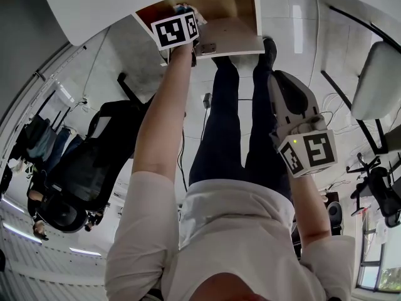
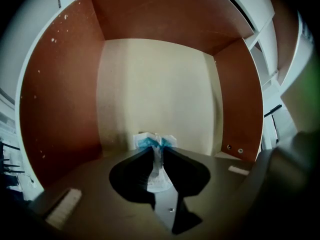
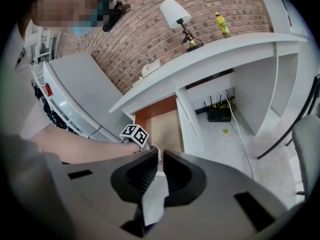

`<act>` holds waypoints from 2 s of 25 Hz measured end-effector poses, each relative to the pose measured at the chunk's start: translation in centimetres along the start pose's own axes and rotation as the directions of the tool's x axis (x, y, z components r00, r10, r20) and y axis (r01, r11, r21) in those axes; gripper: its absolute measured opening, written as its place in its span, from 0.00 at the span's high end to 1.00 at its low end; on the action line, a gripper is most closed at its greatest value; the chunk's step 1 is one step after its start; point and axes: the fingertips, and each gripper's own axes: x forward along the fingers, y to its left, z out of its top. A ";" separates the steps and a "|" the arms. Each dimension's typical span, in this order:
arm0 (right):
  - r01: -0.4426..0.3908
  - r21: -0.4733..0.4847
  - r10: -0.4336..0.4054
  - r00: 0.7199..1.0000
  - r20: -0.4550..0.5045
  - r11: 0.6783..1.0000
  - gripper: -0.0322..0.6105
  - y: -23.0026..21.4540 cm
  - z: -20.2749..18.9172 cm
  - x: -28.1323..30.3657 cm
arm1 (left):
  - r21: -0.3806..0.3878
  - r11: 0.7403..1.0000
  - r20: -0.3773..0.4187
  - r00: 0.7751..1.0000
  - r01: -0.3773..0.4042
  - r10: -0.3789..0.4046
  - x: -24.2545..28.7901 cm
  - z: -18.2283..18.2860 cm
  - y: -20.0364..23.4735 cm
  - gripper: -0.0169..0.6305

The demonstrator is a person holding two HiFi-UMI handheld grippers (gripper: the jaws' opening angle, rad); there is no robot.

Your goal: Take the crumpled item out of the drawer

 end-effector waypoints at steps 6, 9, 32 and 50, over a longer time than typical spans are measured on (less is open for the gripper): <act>-0.003 -0.002 0.003 1.000 0.004 1.000 0.94 0.2 -0.1 -0.1 | 0.044 0.999 0.055 0.998 -0.007 0.004 -1.2 0.8 -0.4 0.86; -0.003 -0.005 0.003 1.000 0.002 1.000 0.94 0.2 -0.4 -0.3 | 0.071 0.997 0.089 0.996 -0.014 0.008 -1.9 1.1 -0.8 0.86; 0.009 -0.040 -0.008 1.000 0.031 0.999 0.94 1.4 -1.6 -1.7 | 0.147 0.989 0.446 0.893 -0.007 -0.061 -13.7 2.2 -4.1 0.86; 0.048 -0.079 -0.045 0.998 0.040 0.996 0.94 0.8 -1.3 -2.1 | 0.178 0.984 0.646 0.754 -0.002 -0.116 -24.6 -2.3 -6.8 0.86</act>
